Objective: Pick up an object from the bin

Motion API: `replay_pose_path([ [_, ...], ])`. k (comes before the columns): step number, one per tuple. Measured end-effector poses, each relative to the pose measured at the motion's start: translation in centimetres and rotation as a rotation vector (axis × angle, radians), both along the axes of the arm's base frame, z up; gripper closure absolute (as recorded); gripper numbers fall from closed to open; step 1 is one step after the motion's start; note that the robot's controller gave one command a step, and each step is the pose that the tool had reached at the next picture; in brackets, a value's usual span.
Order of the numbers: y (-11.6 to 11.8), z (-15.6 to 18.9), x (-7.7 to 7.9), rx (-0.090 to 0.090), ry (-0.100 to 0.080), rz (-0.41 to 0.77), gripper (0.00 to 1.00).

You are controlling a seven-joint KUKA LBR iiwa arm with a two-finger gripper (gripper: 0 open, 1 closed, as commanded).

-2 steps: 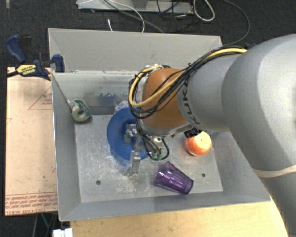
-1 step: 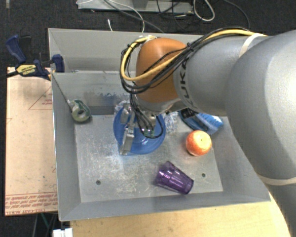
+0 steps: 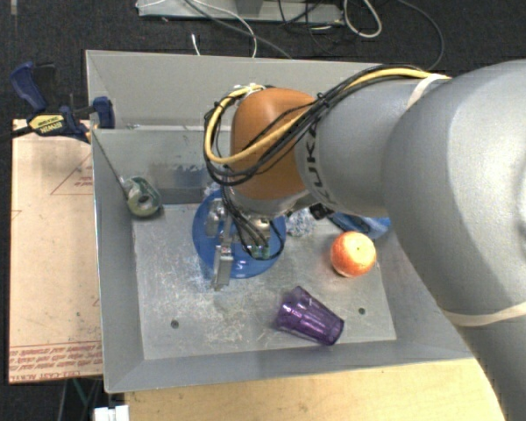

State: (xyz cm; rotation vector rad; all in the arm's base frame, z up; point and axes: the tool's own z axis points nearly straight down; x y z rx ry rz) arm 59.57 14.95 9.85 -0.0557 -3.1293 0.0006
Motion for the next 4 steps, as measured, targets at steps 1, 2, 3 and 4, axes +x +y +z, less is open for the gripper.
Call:
replay_pose_path([
  [1, -3.64, -3.03, 3.36, 0.002, 0.008, -0.025, 0.00],
  [2, -3.24, -3.24, 3.54, -0.001, 0.026, -0.133, 1.00],
  [3, -3.24, -3.24, 3.54, -0.001, 0.026, -0.132, 1.00],
  [4, -3.25, -3.14, 3.47, -0.002, 0.028, -0.132, 1.00],
])
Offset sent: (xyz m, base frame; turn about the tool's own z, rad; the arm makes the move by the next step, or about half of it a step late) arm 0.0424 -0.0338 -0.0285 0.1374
